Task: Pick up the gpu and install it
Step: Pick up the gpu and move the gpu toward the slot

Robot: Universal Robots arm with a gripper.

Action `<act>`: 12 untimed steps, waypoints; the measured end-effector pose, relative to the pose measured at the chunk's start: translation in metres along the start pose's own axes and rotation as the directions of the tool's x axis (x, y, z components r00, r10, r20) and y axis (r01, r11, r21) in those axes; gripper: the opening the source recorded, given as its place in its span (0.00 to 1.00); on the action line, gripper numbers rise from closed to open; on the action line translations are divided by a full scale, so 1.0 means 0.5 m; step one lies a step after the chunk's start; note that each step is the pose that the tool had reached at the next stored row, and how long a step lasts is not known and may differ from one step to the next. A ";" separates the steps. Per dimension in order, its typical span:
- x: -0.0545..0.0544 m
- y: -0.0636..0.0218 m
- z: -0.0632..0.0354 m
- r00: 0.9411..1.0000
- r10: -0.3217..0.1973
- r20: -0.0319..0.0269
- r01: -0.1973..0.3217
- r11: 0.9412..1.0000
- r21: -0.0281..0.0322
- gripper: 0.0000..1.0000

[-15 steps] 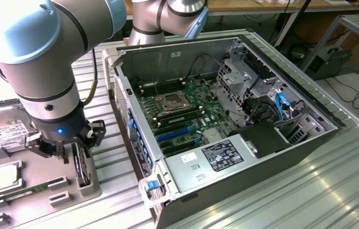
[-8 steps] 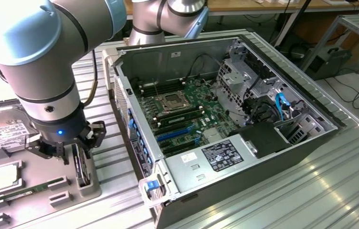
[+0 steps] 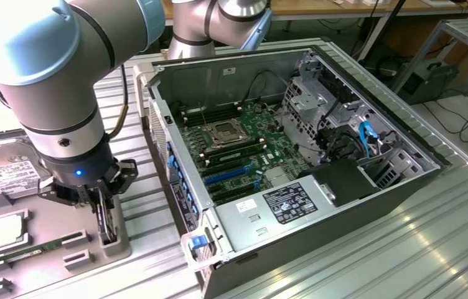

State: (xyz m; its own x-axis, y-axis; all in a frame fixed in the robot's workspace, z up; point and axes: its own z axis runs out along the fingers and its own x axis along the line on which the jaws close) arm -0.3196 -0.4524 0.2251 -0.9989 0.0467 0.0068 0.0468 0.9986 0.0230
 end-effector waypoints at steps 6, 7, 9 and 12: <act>-0.001 0.000 -0.002 1.000 0.000 0.000 0.000 1.000 0.000 0.27; -0.001 0.000 -0.005 1.000 0.000 0.000 0.000 1.000 0.000 0.27; -0.001 0.000 -0.014 1.000 0.000 0.000 0.000 1.000 0.000 0.27; -0.001 0.001 -0.025 1.000 0.000 0.000 0.000 1.000 0.000 0.27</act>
State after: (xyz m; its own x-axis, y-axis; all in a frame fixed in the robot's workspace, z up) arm -0.3188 -0.4524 0.2374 -0.9989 0.0467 0.0067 0.0468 0.9986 0.0231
